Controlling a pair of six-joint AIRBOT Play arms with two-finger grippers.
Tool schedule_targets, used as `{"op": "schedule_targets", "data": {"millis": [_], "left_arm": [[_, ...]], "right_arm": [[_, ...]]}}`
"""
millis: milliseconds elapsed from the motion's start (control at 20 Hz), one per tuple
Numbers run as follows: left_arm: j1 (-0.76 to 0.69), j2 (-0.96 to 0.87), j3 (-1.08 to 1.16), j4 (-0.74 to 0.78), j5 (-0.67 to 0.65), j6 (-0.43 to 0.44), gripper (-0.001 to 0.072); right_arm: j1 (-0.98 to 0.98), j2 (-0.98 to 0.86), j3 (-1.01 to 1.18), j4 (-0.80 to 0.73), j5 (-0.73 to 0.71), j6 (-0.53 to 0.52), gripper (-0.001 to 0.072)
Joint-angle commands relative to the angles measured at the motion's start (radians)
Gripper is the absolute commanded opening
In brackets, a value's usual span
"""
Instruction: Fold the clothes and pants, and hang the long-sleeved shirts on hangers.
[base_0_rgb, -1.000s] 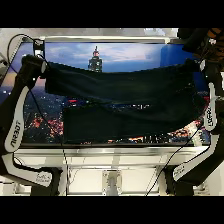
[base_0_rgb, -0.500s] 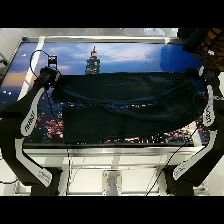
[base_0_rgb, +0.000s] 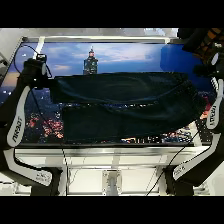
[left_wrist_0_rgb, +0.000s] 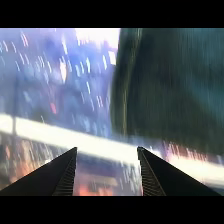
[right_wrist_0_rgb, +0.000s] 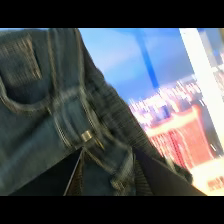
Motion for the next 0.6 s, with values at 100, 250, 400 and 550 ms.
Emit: {"op": "schedule_targets", "data": {"millis": [100, 250, 400, 550], "left_arm": [[-0.014, 0.23, -0.156, -0.23, -0.04, 0.126, 0.0438], [-0.034, 0.411, -0.392, -0.247, 0.009, 0.118, 0.0438], [-0.034, 0.565, -0.624, -0.289, 0.035, 0.118, 0.0438], [-0.035, 0.657, -0.773, -0.369, 0.043, 0.119, 0.0438]], "right_arm": [[-0.031, 0.203, -0.246, -0.002, 0.01, -0.029, 0.034], [-0.035, 0.38, -0.489, -0.002, -0.109, -0.04, 0.0334], [-0.035, 0.541, -0.705, -0.003, -0.176, -0.06, 0.0334], [-0.035, 0.614, -0.817, 0.005, -0.151, -0.074, 0.0334]]}}
